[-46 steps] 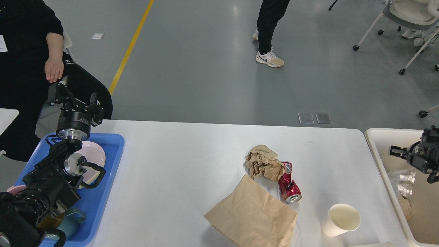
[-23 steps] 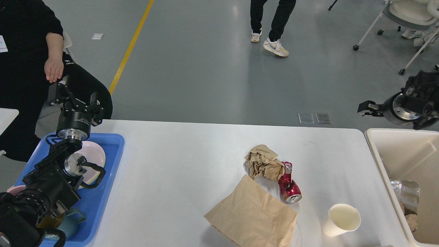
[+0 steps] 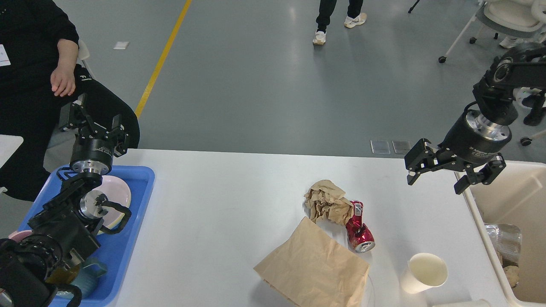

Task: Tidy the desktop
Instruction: 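Lower the right gripper onto the white paper cup and grasp it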

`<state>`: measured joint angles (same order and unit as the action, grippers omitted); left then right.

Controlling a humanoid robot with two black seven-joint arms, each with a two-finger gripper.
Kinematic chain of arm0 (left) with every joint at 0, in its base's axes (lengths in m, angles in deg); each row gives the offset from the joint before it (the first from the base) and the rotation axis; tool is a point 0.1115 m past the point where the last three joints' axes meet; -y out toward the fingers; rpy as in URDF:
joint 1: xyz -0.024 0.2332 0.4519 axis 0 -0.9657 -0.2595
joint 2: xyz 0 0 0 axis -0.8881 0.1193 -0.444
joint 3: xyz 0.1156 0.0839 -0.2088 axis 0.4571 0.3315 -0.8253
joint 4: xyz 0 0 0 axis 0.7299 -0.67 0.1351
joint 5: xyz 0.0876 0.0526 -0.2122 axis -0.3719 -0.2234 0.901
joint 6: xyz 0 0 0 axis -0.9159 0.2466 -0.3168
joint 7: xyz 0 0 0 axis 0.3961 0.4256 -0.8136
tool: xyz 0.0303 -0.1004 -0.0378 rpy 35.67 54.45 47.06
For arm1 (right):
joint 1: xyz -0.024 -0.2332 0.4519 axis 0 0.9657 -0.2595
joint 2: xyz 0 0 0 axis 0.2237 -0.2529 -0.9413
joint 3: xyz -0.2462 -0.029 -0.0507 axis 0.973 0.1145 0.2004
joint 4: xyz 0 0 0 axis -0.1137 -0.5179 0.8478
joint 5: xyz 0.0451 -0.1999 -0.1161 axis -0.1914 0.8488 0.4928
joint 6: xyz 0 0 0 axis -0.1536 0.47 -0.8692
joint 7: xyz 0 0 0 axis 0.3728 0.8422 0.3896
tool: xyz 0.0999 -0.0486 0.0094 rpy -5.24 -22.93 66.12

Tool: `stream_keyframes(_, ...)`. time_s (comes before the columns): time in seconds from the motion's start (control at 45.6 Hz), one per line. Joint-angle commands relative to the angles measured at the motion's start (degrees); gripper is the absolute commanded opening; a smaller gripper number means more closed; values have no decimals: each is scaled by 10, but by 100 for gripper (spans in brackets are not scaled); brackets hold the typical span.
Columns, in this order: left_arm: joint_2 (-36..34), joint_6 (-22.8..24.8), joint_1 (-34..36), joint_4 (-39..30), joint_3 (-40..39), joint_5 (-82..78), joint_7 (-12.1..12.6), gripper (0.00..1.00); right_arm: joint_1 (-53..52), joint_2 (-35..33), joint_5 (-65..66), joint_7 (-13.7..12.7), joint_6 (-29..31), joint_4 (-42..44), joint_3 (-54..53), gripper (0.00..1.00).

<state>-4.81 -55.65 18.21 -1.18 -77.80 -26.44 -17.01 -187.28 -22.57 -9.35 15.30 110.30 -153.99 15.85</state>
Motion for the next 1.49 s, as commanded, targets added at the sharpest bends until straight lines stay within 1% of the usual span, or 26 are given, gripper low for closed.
stream_keyframes(0.0, 0, 0, 0, 0, 0, 0, 0, 96, 29, 0, -2, 0, -3, -2, -8, 100)
stream_keyframes(0.263, 0, 0, -1, 0, 0, 0, 0, 96, 147, 5, -34, -1, -59, 4, -29, 100)
stream_keyframes(0.417, 0, 0, -1, 0, 0, 0, 0, 96, 194, 5, -34, -1, -77, 6, -40, 100)
stream_keyframes(0.724, 0, 0, 0, 0, 0, 0, 0, 96, 228, 6, -34, -1, -83, 9, -53, 100)
stream_keyframes(0.877, 0, 0, -1, 0, 0, 0, 0, 96, 248, 6, -34, -1, -112, 9, -57, 100)
stream_keyframes(1.009, 0, 0, -1, 0, 0, 0, 0, 96, 260, 8, -34, -1, -125, 9, -58, 100)
stream_keyframes(1.074, 0, 0, -1, 0, 0, 0, 0, 96, 270, 13, -34, -1, -141, 10, -58, 100)
stream_keyframes(1.096, 0, 0, -1, 0, 0, 0, 0, 96, 274, 14, -34, -1, -150, 12, -58, 98)
stream_keyframes(1.206, 0, 0, -1, 0, 0, 0, 0, 96, 296, 25, -34, -2, -209, 11, -57, 95)
stream_keyframes(1.25, 0, 0, 0, 0, 0, 0, 0, 96, 300, 30, -34, -2, -228, 11, -58, 89)
stream_keyframes(1.337, 0, 0, 0, 0, 0, 0, 0, 96, 303, 32, -34, -1, -232, 9, -57, 77)
stream_keyframes(1.381, 0, 0, -1, 0, 0, 0, 0, 96, 303, 32, -34, -2, -232, 7, -56, 61)
stream_keyframes(1.425, 0, 0, -1, 0, 0, 0, 0, 96, 303, 31, -33, -2, -231, 6, -53, 40)
stream_keyframes(1.469, 0, 0, -1, 0, 0, 0, 0, 96, 303, 31, -32, -2, -228, 4, -51, 17)
